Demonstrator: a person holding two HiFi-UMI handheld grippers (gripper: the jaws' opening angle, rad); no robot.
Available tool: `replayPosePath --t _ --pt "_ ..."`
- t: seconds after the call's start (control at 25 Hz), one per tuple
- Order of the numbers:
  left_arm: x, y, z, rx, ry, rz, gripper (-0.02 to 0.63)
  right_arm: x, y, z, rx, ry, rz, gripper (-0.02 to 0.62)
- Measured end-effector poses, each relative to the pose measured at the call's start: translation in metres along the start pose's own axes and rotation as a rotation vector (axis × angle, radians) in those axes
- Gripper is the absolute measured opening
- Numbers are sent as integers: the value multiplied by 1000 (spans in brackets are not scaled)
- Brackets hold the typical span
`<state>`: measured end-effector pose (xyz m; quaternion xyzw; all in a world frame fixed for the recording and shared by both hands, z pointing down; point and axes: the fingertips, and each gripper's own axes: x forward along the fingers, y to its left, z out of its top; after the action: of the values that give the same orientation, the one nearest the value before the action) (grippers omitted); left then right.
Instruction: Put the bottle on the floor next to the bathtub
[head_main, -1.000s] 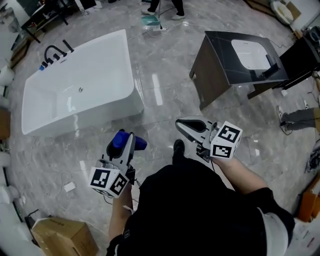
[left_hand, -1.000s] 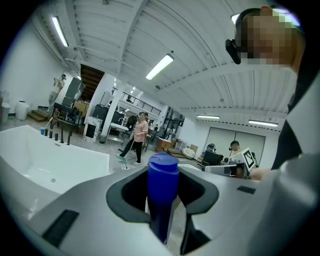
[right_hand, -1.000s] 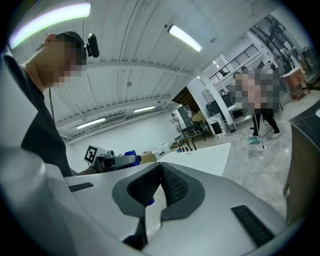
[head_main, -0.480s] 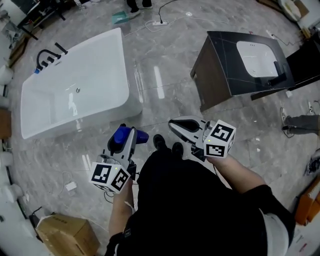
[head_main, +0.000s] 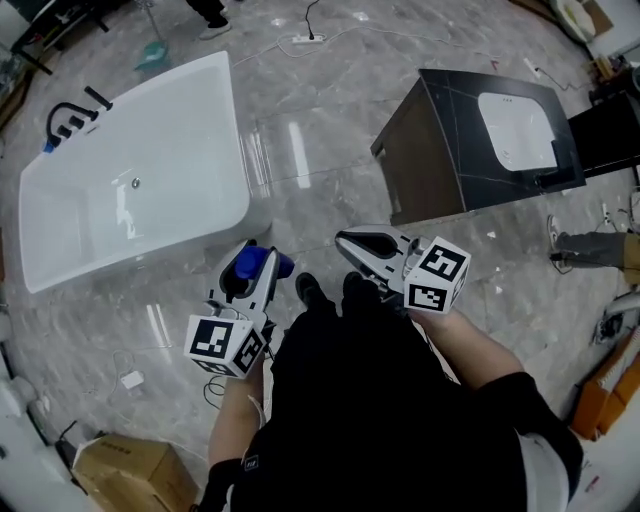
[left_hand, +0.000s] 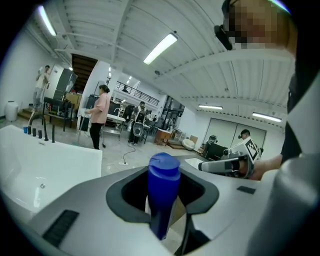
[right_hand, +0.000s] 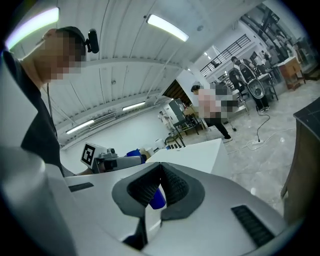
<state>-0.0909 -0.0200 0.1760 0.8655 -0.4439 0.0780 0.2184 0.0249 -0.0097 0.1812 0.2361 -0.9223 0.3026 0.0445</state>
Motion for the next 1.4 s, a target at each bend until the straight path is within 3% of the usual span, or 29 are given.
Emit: replayPosePath --t 0.12,0.52,0.88,1.08,1.28,1.4 --pt "20 12 -6 -51 18 -2 153 12 -18 3 21 11 11 28" --pt "100 47 -45 -73 106 65 153 48 -108 -29 42 120 73 28" --pt "169 114 -143 -54 170 138 153 83 -219 -117 58 155 10 28" --pt "193 133 -203 -51 216 141 152 105 -250 -164 63 191 16 28" --pt "215 159 -256 21 250 178 152 126 -275 -212 67 243 35 28" --pt "225 172 -285 7 256 178 152 137 -282 -246 61 294 63 28"
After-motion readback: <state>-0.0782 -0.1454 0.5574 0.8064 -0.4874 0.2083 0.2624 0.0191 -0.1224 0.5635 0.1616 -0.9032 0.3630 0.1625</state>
